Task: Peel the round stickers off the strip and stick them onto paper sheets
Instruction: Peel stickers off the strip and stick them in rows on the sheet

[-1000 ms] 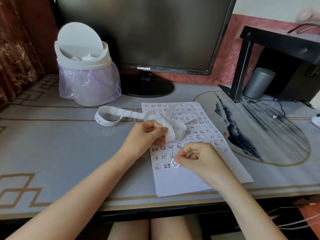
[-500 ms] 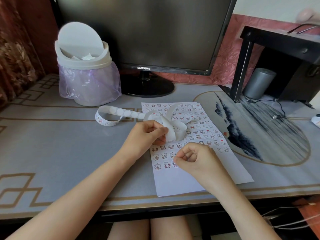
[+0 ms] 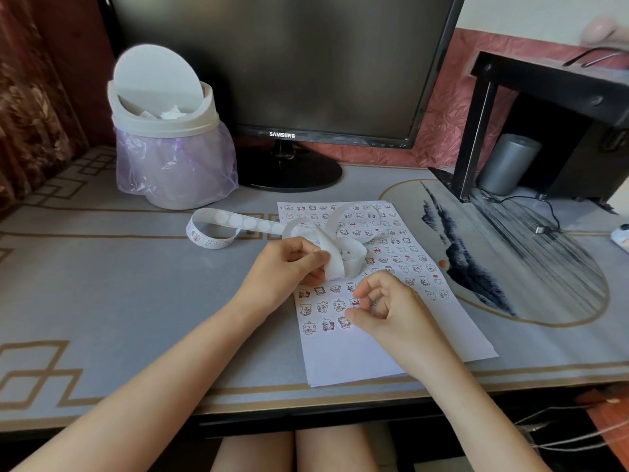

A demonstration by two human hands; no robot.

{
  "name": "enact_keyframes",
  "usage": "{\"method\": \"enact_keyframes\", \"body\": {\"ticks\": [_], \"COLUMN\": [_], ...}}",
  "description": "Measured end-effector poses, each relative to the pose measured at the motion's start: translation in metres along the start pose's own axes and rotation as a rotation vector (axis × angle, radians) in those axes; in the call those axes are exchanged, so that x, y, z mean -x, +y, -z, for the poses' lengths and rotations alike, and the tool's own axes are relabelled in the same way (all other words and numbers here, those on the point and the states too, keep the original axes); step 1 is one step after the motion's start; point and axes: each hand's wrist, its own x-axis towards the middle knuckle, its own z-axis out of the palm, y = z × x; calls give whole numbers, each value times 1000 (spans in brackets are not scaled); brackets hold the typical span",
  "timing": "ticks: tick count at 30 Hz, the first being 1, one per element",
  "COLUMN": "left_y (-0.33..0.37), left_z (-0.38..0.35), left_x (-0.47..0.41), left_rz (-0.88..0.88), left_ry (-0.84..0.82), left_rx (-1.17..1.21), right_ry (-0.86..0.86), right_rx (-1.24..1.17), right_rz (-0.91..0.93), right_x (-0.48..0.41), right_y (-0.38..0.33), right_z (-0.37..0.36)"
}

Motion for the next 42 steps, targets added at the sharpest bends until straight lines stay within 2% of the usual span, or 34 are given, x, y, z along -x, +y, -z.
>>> {"method": "enact_keyframes", "body": {"ticks": [6, 15, 22, 27, 32, 42], "left_y": [-1, -1, -1, 2, 6, 8], "left_z": [0, 1, 1, 1, 2, 0], "left_x": [0, 1, 0, 1, 3, 3], "left_rz": [3, 4, 0, -32, -103, -111], "left_ry": [3, 7, 9, 29, 16, -27], "left_rx": [-6, -2, 31, 75, 120, 114], "right_ry": [30, 67, 28, 115, 119, 168], "right_rx": [-65, 56, -84, -138, -101, -216], "right_rz": [-18, 19, 14, 124, 222, 238], "right_x": [-3, -3, -8, -20, -29, -34], "right_y": [3, 3, 0, -13, -23, -22], "right_z": [-2, -5, 2, 14, 4, 1]}}
